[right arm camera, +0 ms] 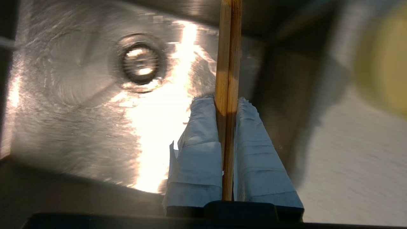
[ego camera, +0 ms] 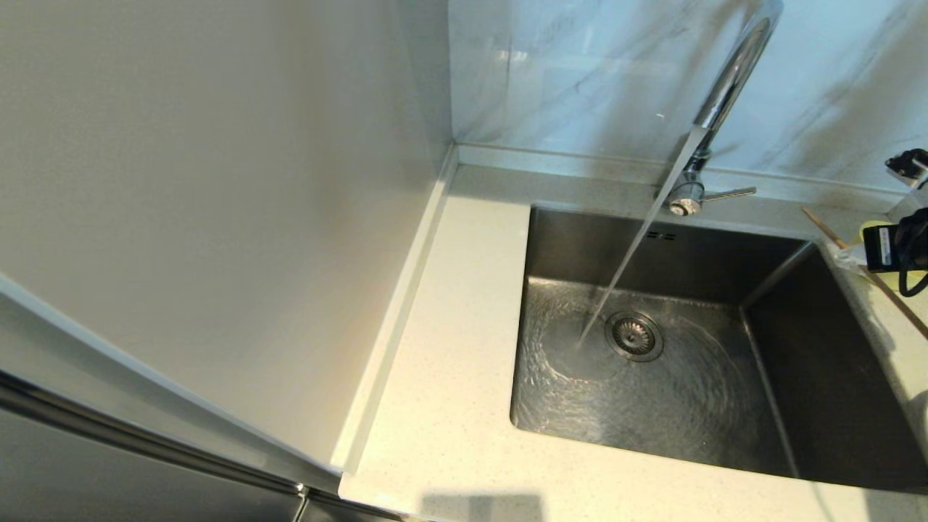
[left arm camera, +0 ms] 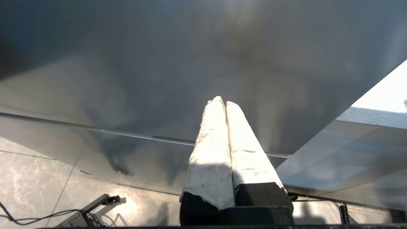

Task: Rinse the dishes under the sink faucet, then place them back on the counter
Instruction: Rinse the chopsticks

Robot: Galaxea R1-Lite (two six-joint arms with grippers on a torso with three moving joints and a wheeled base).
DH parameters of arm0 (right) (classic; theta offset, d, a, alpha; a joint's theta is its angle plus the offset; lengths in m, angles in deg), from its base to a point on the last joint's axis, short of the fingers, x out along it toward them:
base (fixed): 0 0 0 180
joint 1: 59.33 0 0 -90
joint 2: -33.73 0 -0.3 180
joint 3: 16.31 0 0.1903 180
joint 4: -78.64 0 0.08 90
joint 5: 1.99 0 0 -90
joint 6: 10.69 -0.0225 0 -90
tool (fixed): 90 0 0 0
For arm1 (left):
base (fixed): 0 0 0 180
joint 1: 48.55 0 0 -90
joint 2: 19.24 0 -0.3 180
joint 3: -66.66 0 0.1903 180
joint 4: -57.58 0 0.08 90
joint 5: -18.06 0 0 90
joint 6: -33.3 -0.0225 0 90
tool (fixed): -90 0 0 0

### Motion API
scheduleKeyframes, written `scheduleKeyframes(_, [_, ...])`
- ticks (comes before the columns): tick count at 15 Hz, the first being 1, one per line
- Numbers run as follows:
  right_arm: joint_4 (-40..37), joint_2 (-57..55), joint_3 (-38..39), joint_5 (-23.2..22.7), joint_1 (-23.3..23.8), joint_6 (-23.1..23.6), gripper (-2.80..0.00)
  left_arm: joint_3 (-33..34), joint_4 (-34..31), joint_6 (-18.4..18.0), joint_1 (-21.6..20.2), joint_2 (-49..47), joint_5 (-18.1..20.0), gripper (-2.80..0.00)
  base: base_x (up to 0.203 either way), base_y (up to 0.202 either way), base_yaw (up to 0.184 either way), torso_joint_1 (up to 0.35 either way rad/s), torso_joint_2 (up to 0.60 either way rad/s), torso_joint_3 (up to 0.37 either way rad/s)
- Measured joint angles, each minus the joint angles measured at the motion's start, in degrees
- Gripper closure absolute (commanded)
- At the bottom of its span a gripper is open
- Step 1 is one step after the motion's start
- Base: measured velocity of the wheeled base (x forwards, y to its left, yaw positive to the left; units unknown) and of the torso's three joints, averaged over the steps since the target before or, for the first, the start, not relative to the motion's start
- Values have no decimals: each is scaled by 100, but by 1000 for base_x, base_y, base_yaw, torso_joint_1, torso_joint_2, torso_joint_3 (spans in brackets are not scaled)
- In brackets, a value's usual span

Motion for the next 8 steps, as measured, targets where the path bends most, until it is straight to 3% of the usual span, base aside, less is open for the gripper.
scheduleKeyframes(5, [548,249,607,-1318,-476,66,0,0,1,-3,0,0,2,0,0,0,0,0,0,0])
scheduleKeyframes(8, [1444,336,1197,-2022,-501,61,0,0,2,-1,2,0,2,0,0,0,0,0,0,0])
